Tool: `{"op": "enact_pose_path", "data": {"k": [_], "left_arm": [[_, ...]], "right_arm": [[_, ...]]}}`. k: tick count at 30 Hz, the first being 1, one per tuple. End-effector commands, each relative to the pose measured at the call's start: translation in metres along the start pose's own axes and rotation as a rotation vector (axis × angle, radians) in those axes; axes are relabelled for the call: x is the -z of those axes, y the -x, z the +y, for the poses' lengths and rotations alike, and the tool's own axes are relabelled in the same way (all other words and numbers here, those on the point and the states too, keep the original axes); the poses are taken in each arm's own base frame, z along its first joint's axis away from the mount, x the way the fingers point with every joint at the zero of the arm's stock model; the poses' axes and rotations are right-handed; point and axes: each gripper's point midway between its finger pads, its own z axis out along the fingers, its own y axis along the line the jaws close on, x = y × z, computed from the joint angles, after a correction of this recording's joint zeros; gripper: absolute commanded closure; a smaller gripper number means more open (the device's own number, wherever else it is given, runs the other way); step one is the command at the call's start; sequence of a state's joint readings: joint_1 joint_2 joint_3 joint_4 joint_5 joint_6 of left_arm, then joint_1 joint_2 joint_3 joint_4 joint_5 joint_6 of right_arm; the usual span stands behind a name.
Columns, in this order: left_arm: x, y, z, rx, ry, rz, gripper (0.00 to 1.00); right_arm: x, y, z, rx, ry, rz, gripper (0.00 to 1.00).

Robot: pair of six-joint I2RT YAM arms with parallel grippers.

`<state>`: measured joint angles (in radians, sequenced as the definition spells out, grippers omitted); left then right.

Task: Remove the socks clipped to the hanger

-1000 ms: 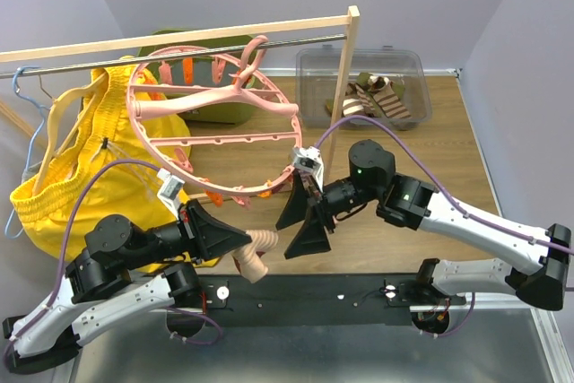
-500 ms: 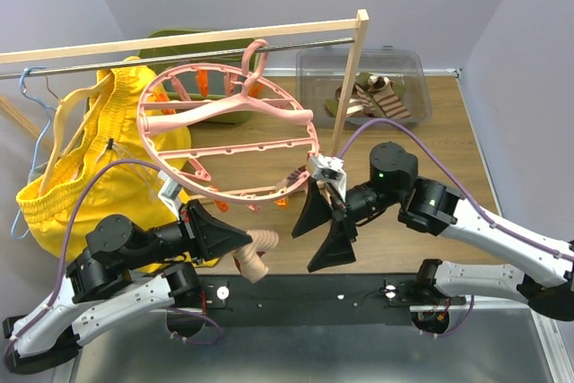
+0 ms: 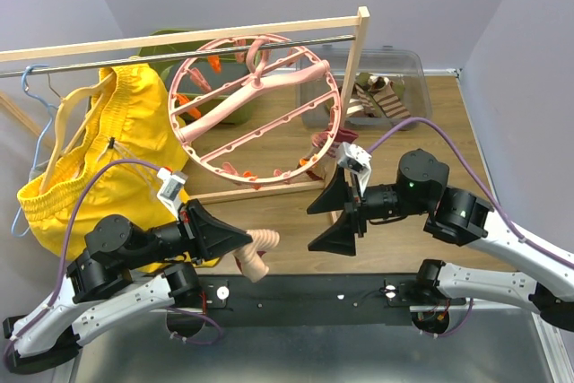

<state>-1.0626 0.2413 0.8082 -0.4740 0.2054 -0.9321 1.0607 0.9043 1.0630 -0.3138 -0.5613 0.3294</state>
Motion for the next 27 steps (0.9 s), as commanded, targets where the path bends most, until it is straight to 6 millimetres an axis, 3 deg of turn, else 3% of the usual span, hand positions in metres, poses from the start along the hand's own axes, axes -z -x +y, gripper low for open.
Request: {"op": "enact_pose_path", "data": {"k": [1, 9, 16, 22, 27], "left_arm": [[0.000, -0.002, -0.006, -0.016, -0.040, 0.010, 1.00], [-0.004, 0.002, -0.011, -0.011, -0.054, 0.004, 1.00], [-0.012, -0.002, -0.016, -0.016, -0.101, 0.029, 1.00], [-0.018, -0.007, -0.036, -0.037, -0.227, 0.071, 1.00], [-0.027, -0.004, -0.036, -0.034, -0.227, 0.066, 1.00]], "right_arm": [[-0.001, -0.017, -0.001, -0.018, 0.016, 0.057, 0.00], [-0.015, -0.009, 0.007, -0.059, 0.093, 0.016, 0.00], [-0.037, -0.008, -0.001, -0.093, 0.098, 0.026, 0.00], [-0.045, -0.010, 0.005, -0.092, 0.124, 0.018, 0.00], [-0.051, -0.016, 0.012, -0.113, 0.143, 0.030, 0.08]]}}
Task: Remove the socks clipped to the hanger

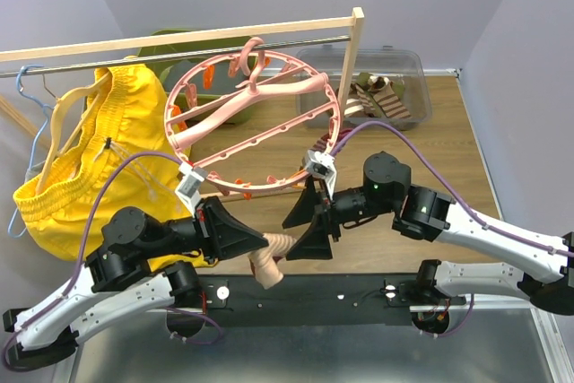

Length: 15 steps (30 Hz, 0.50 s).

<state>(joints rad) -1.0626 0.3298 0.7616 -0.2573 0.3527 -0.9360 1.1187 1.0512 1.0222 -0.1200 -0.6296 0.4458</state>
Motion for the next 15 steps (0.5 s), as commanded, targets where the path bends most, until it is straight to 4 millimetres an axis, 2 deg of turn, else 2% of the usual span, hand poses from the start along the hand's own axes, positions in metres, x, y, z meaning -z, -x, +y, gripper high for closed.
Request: {"op": "enact_pose_path", "data": {"k": [1, 4, 7, 8, 9, 10, 12, 13, 14, 15], "left_arm": [[-0.006, 0.005, -0.012, -0.014, -0.067, -0.008, 1.00], [-0.007, 0.014, -0.011, -0.014, -0.049, -0.054, 1.00], [-0.008, 0.016, -0.011, -0.013, -0.050, -0.066, 1.00], [-0.009, 0.015, -0.010, -0.010, -0.049, -0.060, 1.00], [-0.010, 0.015, -0.009, -0.009, -0.050, -0.061, 1.00], [-0.010, 0.014, -0.008, -0.009, -0.047, -0.058, 1.00], [-0.012, 0.013, -0.008, -0.010, -0.054, -0.054, 0.96], [-0.012, 0.013, -0.008, -0.012, -0.055, -0.053, 0.91], [-0.012, 0.012, -0.008, -0.011, -0.055, -0.049, 0.81], [-0.011, 0.012, -0.007, -0.014, -0.050, -0.049, 0.76]], "right_arm": [[-0.009, -0.001, 0.006, -0.013, 0.028, -0.009, 0.10], [-0.009, -0.004, 0.007, -0.023, 0.030, -0.005, 0.20], [-0.008, -0.005, 0.000, -0.041, -0.020, -0.017, 0.51], [-0.006, -0.005, -0.002, -0.042, -0.038, -0.020, 0.77], [-0.004, -0.008, -0.006, -0.053, -0.060, -0.020, 0.90], [-0.003, -0.007, -0.015, -0.060, -0.115, -0.041, 0.99], [0.005, -0.008, -0.019, -0.070, -0.154, -0.063, 0.99], [0.007, -0.015, -0.027, -0.080, -0.188, -0.067, 0.99], [0.010, -0.016, -0.028, -0.081, -0.199, -0.080, 0.99], [0.016, -0.013, -0.026, -0.083, -0.206, -0.106, 0.99]]}}
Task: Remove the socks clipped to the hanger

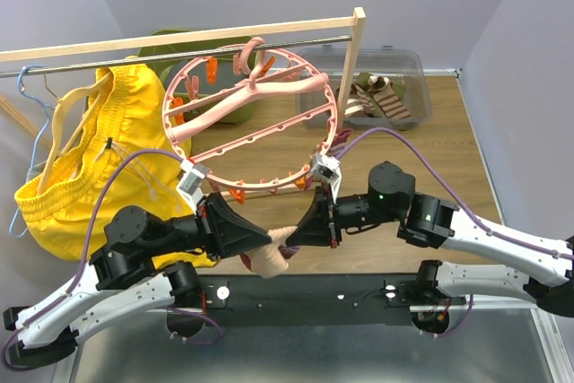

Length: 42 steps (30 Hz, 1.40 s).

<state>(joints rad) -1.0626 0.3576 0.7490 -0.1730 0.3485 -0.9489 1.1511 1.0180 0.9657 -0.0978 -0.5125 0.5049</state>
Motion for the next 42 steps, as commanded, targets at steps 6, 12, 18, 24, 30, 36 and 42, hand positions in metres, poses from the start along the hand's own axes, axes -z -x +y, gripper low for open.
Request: {"op": "enact_pose_path", "data": {"k": [6, 12, 18, 24, 30, 36, 42], "left_arm": [[0.002, 0.009, -0.001, -0.020, -0.001, -0.054, 0.47], [0.002, 0.011, 0.012, -0.028, 0.070, -0.065, 0.43], [0.003, 0.010, 0.024, -0.038, 0.136, -0.062, 0.44], [0.004, 0.008, 0.030, -0.039, 0.157, -0.056, 0.45], [0.006, 0.008, 0.029, -0.041, 0.162, -0.052, 0.45], [0.015, 0.015, 0.022, -0.049, 0.168, -0.081, 0.45], [0.016, 0.017, 0.022, -0.061, 0.172, -0.085, 0.45]], "right_arm": [[0.042, -0.008, -0.032, -0.064, -0.245, -0.156, 0.99], [0.078, -0.016, -0.088, -0.190, -0.611, -0.223, 0.99], [0.111, -0.048, -0.146, -0.328, -0.981, -0.246, 0.99], [0.141, -0.073, -0.197, -0.443, -1.255, -0.275, 0.99], [0.172, -0.060, -0.246, -0.556, -1.283, -0.297, 0.99], [0.245, -0.012, -0.281, -0.568, -1.383, -0.395, 0.99], [0.298, 0.076, -0.311, -0.518, -1.279, -0.524, 0.99]]}}
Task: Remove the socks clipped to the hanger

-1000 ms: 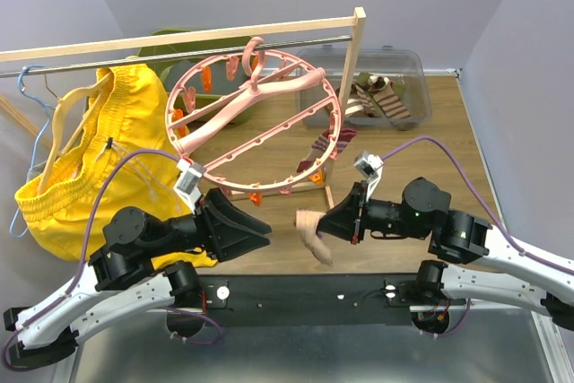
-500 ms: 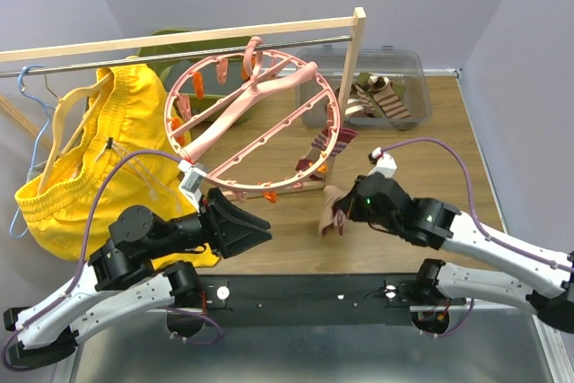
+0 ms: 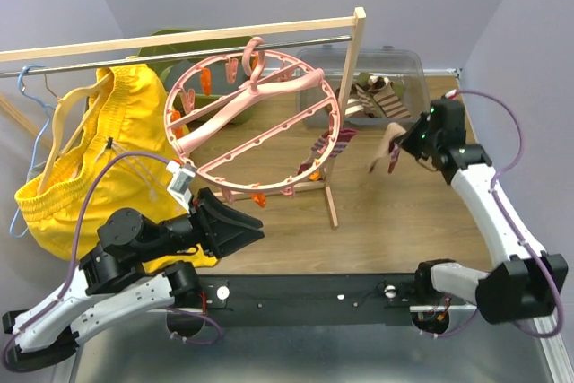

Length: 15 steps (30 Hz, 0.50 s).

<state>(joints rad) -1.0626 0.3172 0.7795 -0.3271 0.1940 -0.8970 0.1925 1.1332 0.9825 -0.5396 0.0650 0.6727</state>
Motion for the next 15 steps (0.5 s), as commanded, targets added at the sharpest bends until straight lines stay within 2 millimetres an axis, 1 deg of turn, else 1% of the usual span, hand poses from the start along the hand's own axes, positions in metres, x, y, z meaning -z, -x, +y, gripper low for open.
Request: {"op": "enact_pose_path", "data": {"k": [1, 2, 3, 4, 5, 7, 8, 9, 10, 11, 12, 13, 14, 15], "left_arm": [[0.001, 0.008, -0.002, -0.035, 0.019, -0.014, 0.45], [0.002, 0.011, -0.005, -0.039, 0.016, -0.019, 0.45], [0.002, 0.011, -0.005, -0.047, 0.021, -0.014, 0.45], [0.000, 0.011, -0.004, -0.054, 0.026, -0.010, 0.45], [0.001, 0.014, -0.007, -0.059, 0.023, -0.013, 0.45], [0.000, 0.013, -0.006, -0.060, 0.029, -0.005, 0.45], [0.001, 0.014, -0.007, -0.059, 0.029, -0.007, 0.45], [0.002, 0.014, -0.007, -0.059, 0.031, -0.005, 0.45], [0.003, 0.014, -0.008, -0.058, 0.030, -0.008, 0.45], [0.004, 0.016, -0.008, -0.057, 0.033, -0.015, 0.45], [0.005, 0.016, -0.009, -0.055, 0.034, -0.017, 0.45], [0.006, 0.017, -0.009, -0.054, 0.032, -0.021, 0.45], [0.007, 0.017, -0.009, -0.049, 0.035, -0.027, 0.45], [0.008, 0.018, -0.009, -0.047, 0.034, -0.028, 0.45]], "right_arm": [[-0.016, 0.076, 0.040, 0.050, 0.199, -0.043, 0.99], [-0.009, 0.104, 0.059, 0.061, 0.239, -0.086, 0.99], [-0.009, 0.116, 0.065, 0.060, 0.246, -0.093, 0.99], [-0.029, 0.119, 0.065, 0.059, 0.231, -0.066, 0.99], [-0.022, 0.145, 0.080, 0.069, 0.257, -0.120, 0.99], [-0.035, 0.161, 0.080, 0.071, 0.236, -0.132, 0.99], [-0.057, 0.164, 0.077, 0.074, 0.206, -0.112, 0.99], [-0.055, 0.181, 0.083, 0.088, 0.208, -0.136, 0.96], [-0.059, 0.189, 0.084, 0.117, 0.198, -0.144, 0.88], [-0.087, 0.181, 0.075, 0.125, 0.162, -0.091, 0.77], [-0.083, 0.189, 0.080, 0.138, 0.155, -0.081, 0.52], [-0.091, 0.185, 0.077, 0.147, 0.137, -0.050, 0.40], [-0.095, 0.178, 0.075, 0.153, 0.137, -0.009, 0.33], [-0.094, 0.171, 0.073, 0.156, 0.132, 0.022, 0.23]]}}
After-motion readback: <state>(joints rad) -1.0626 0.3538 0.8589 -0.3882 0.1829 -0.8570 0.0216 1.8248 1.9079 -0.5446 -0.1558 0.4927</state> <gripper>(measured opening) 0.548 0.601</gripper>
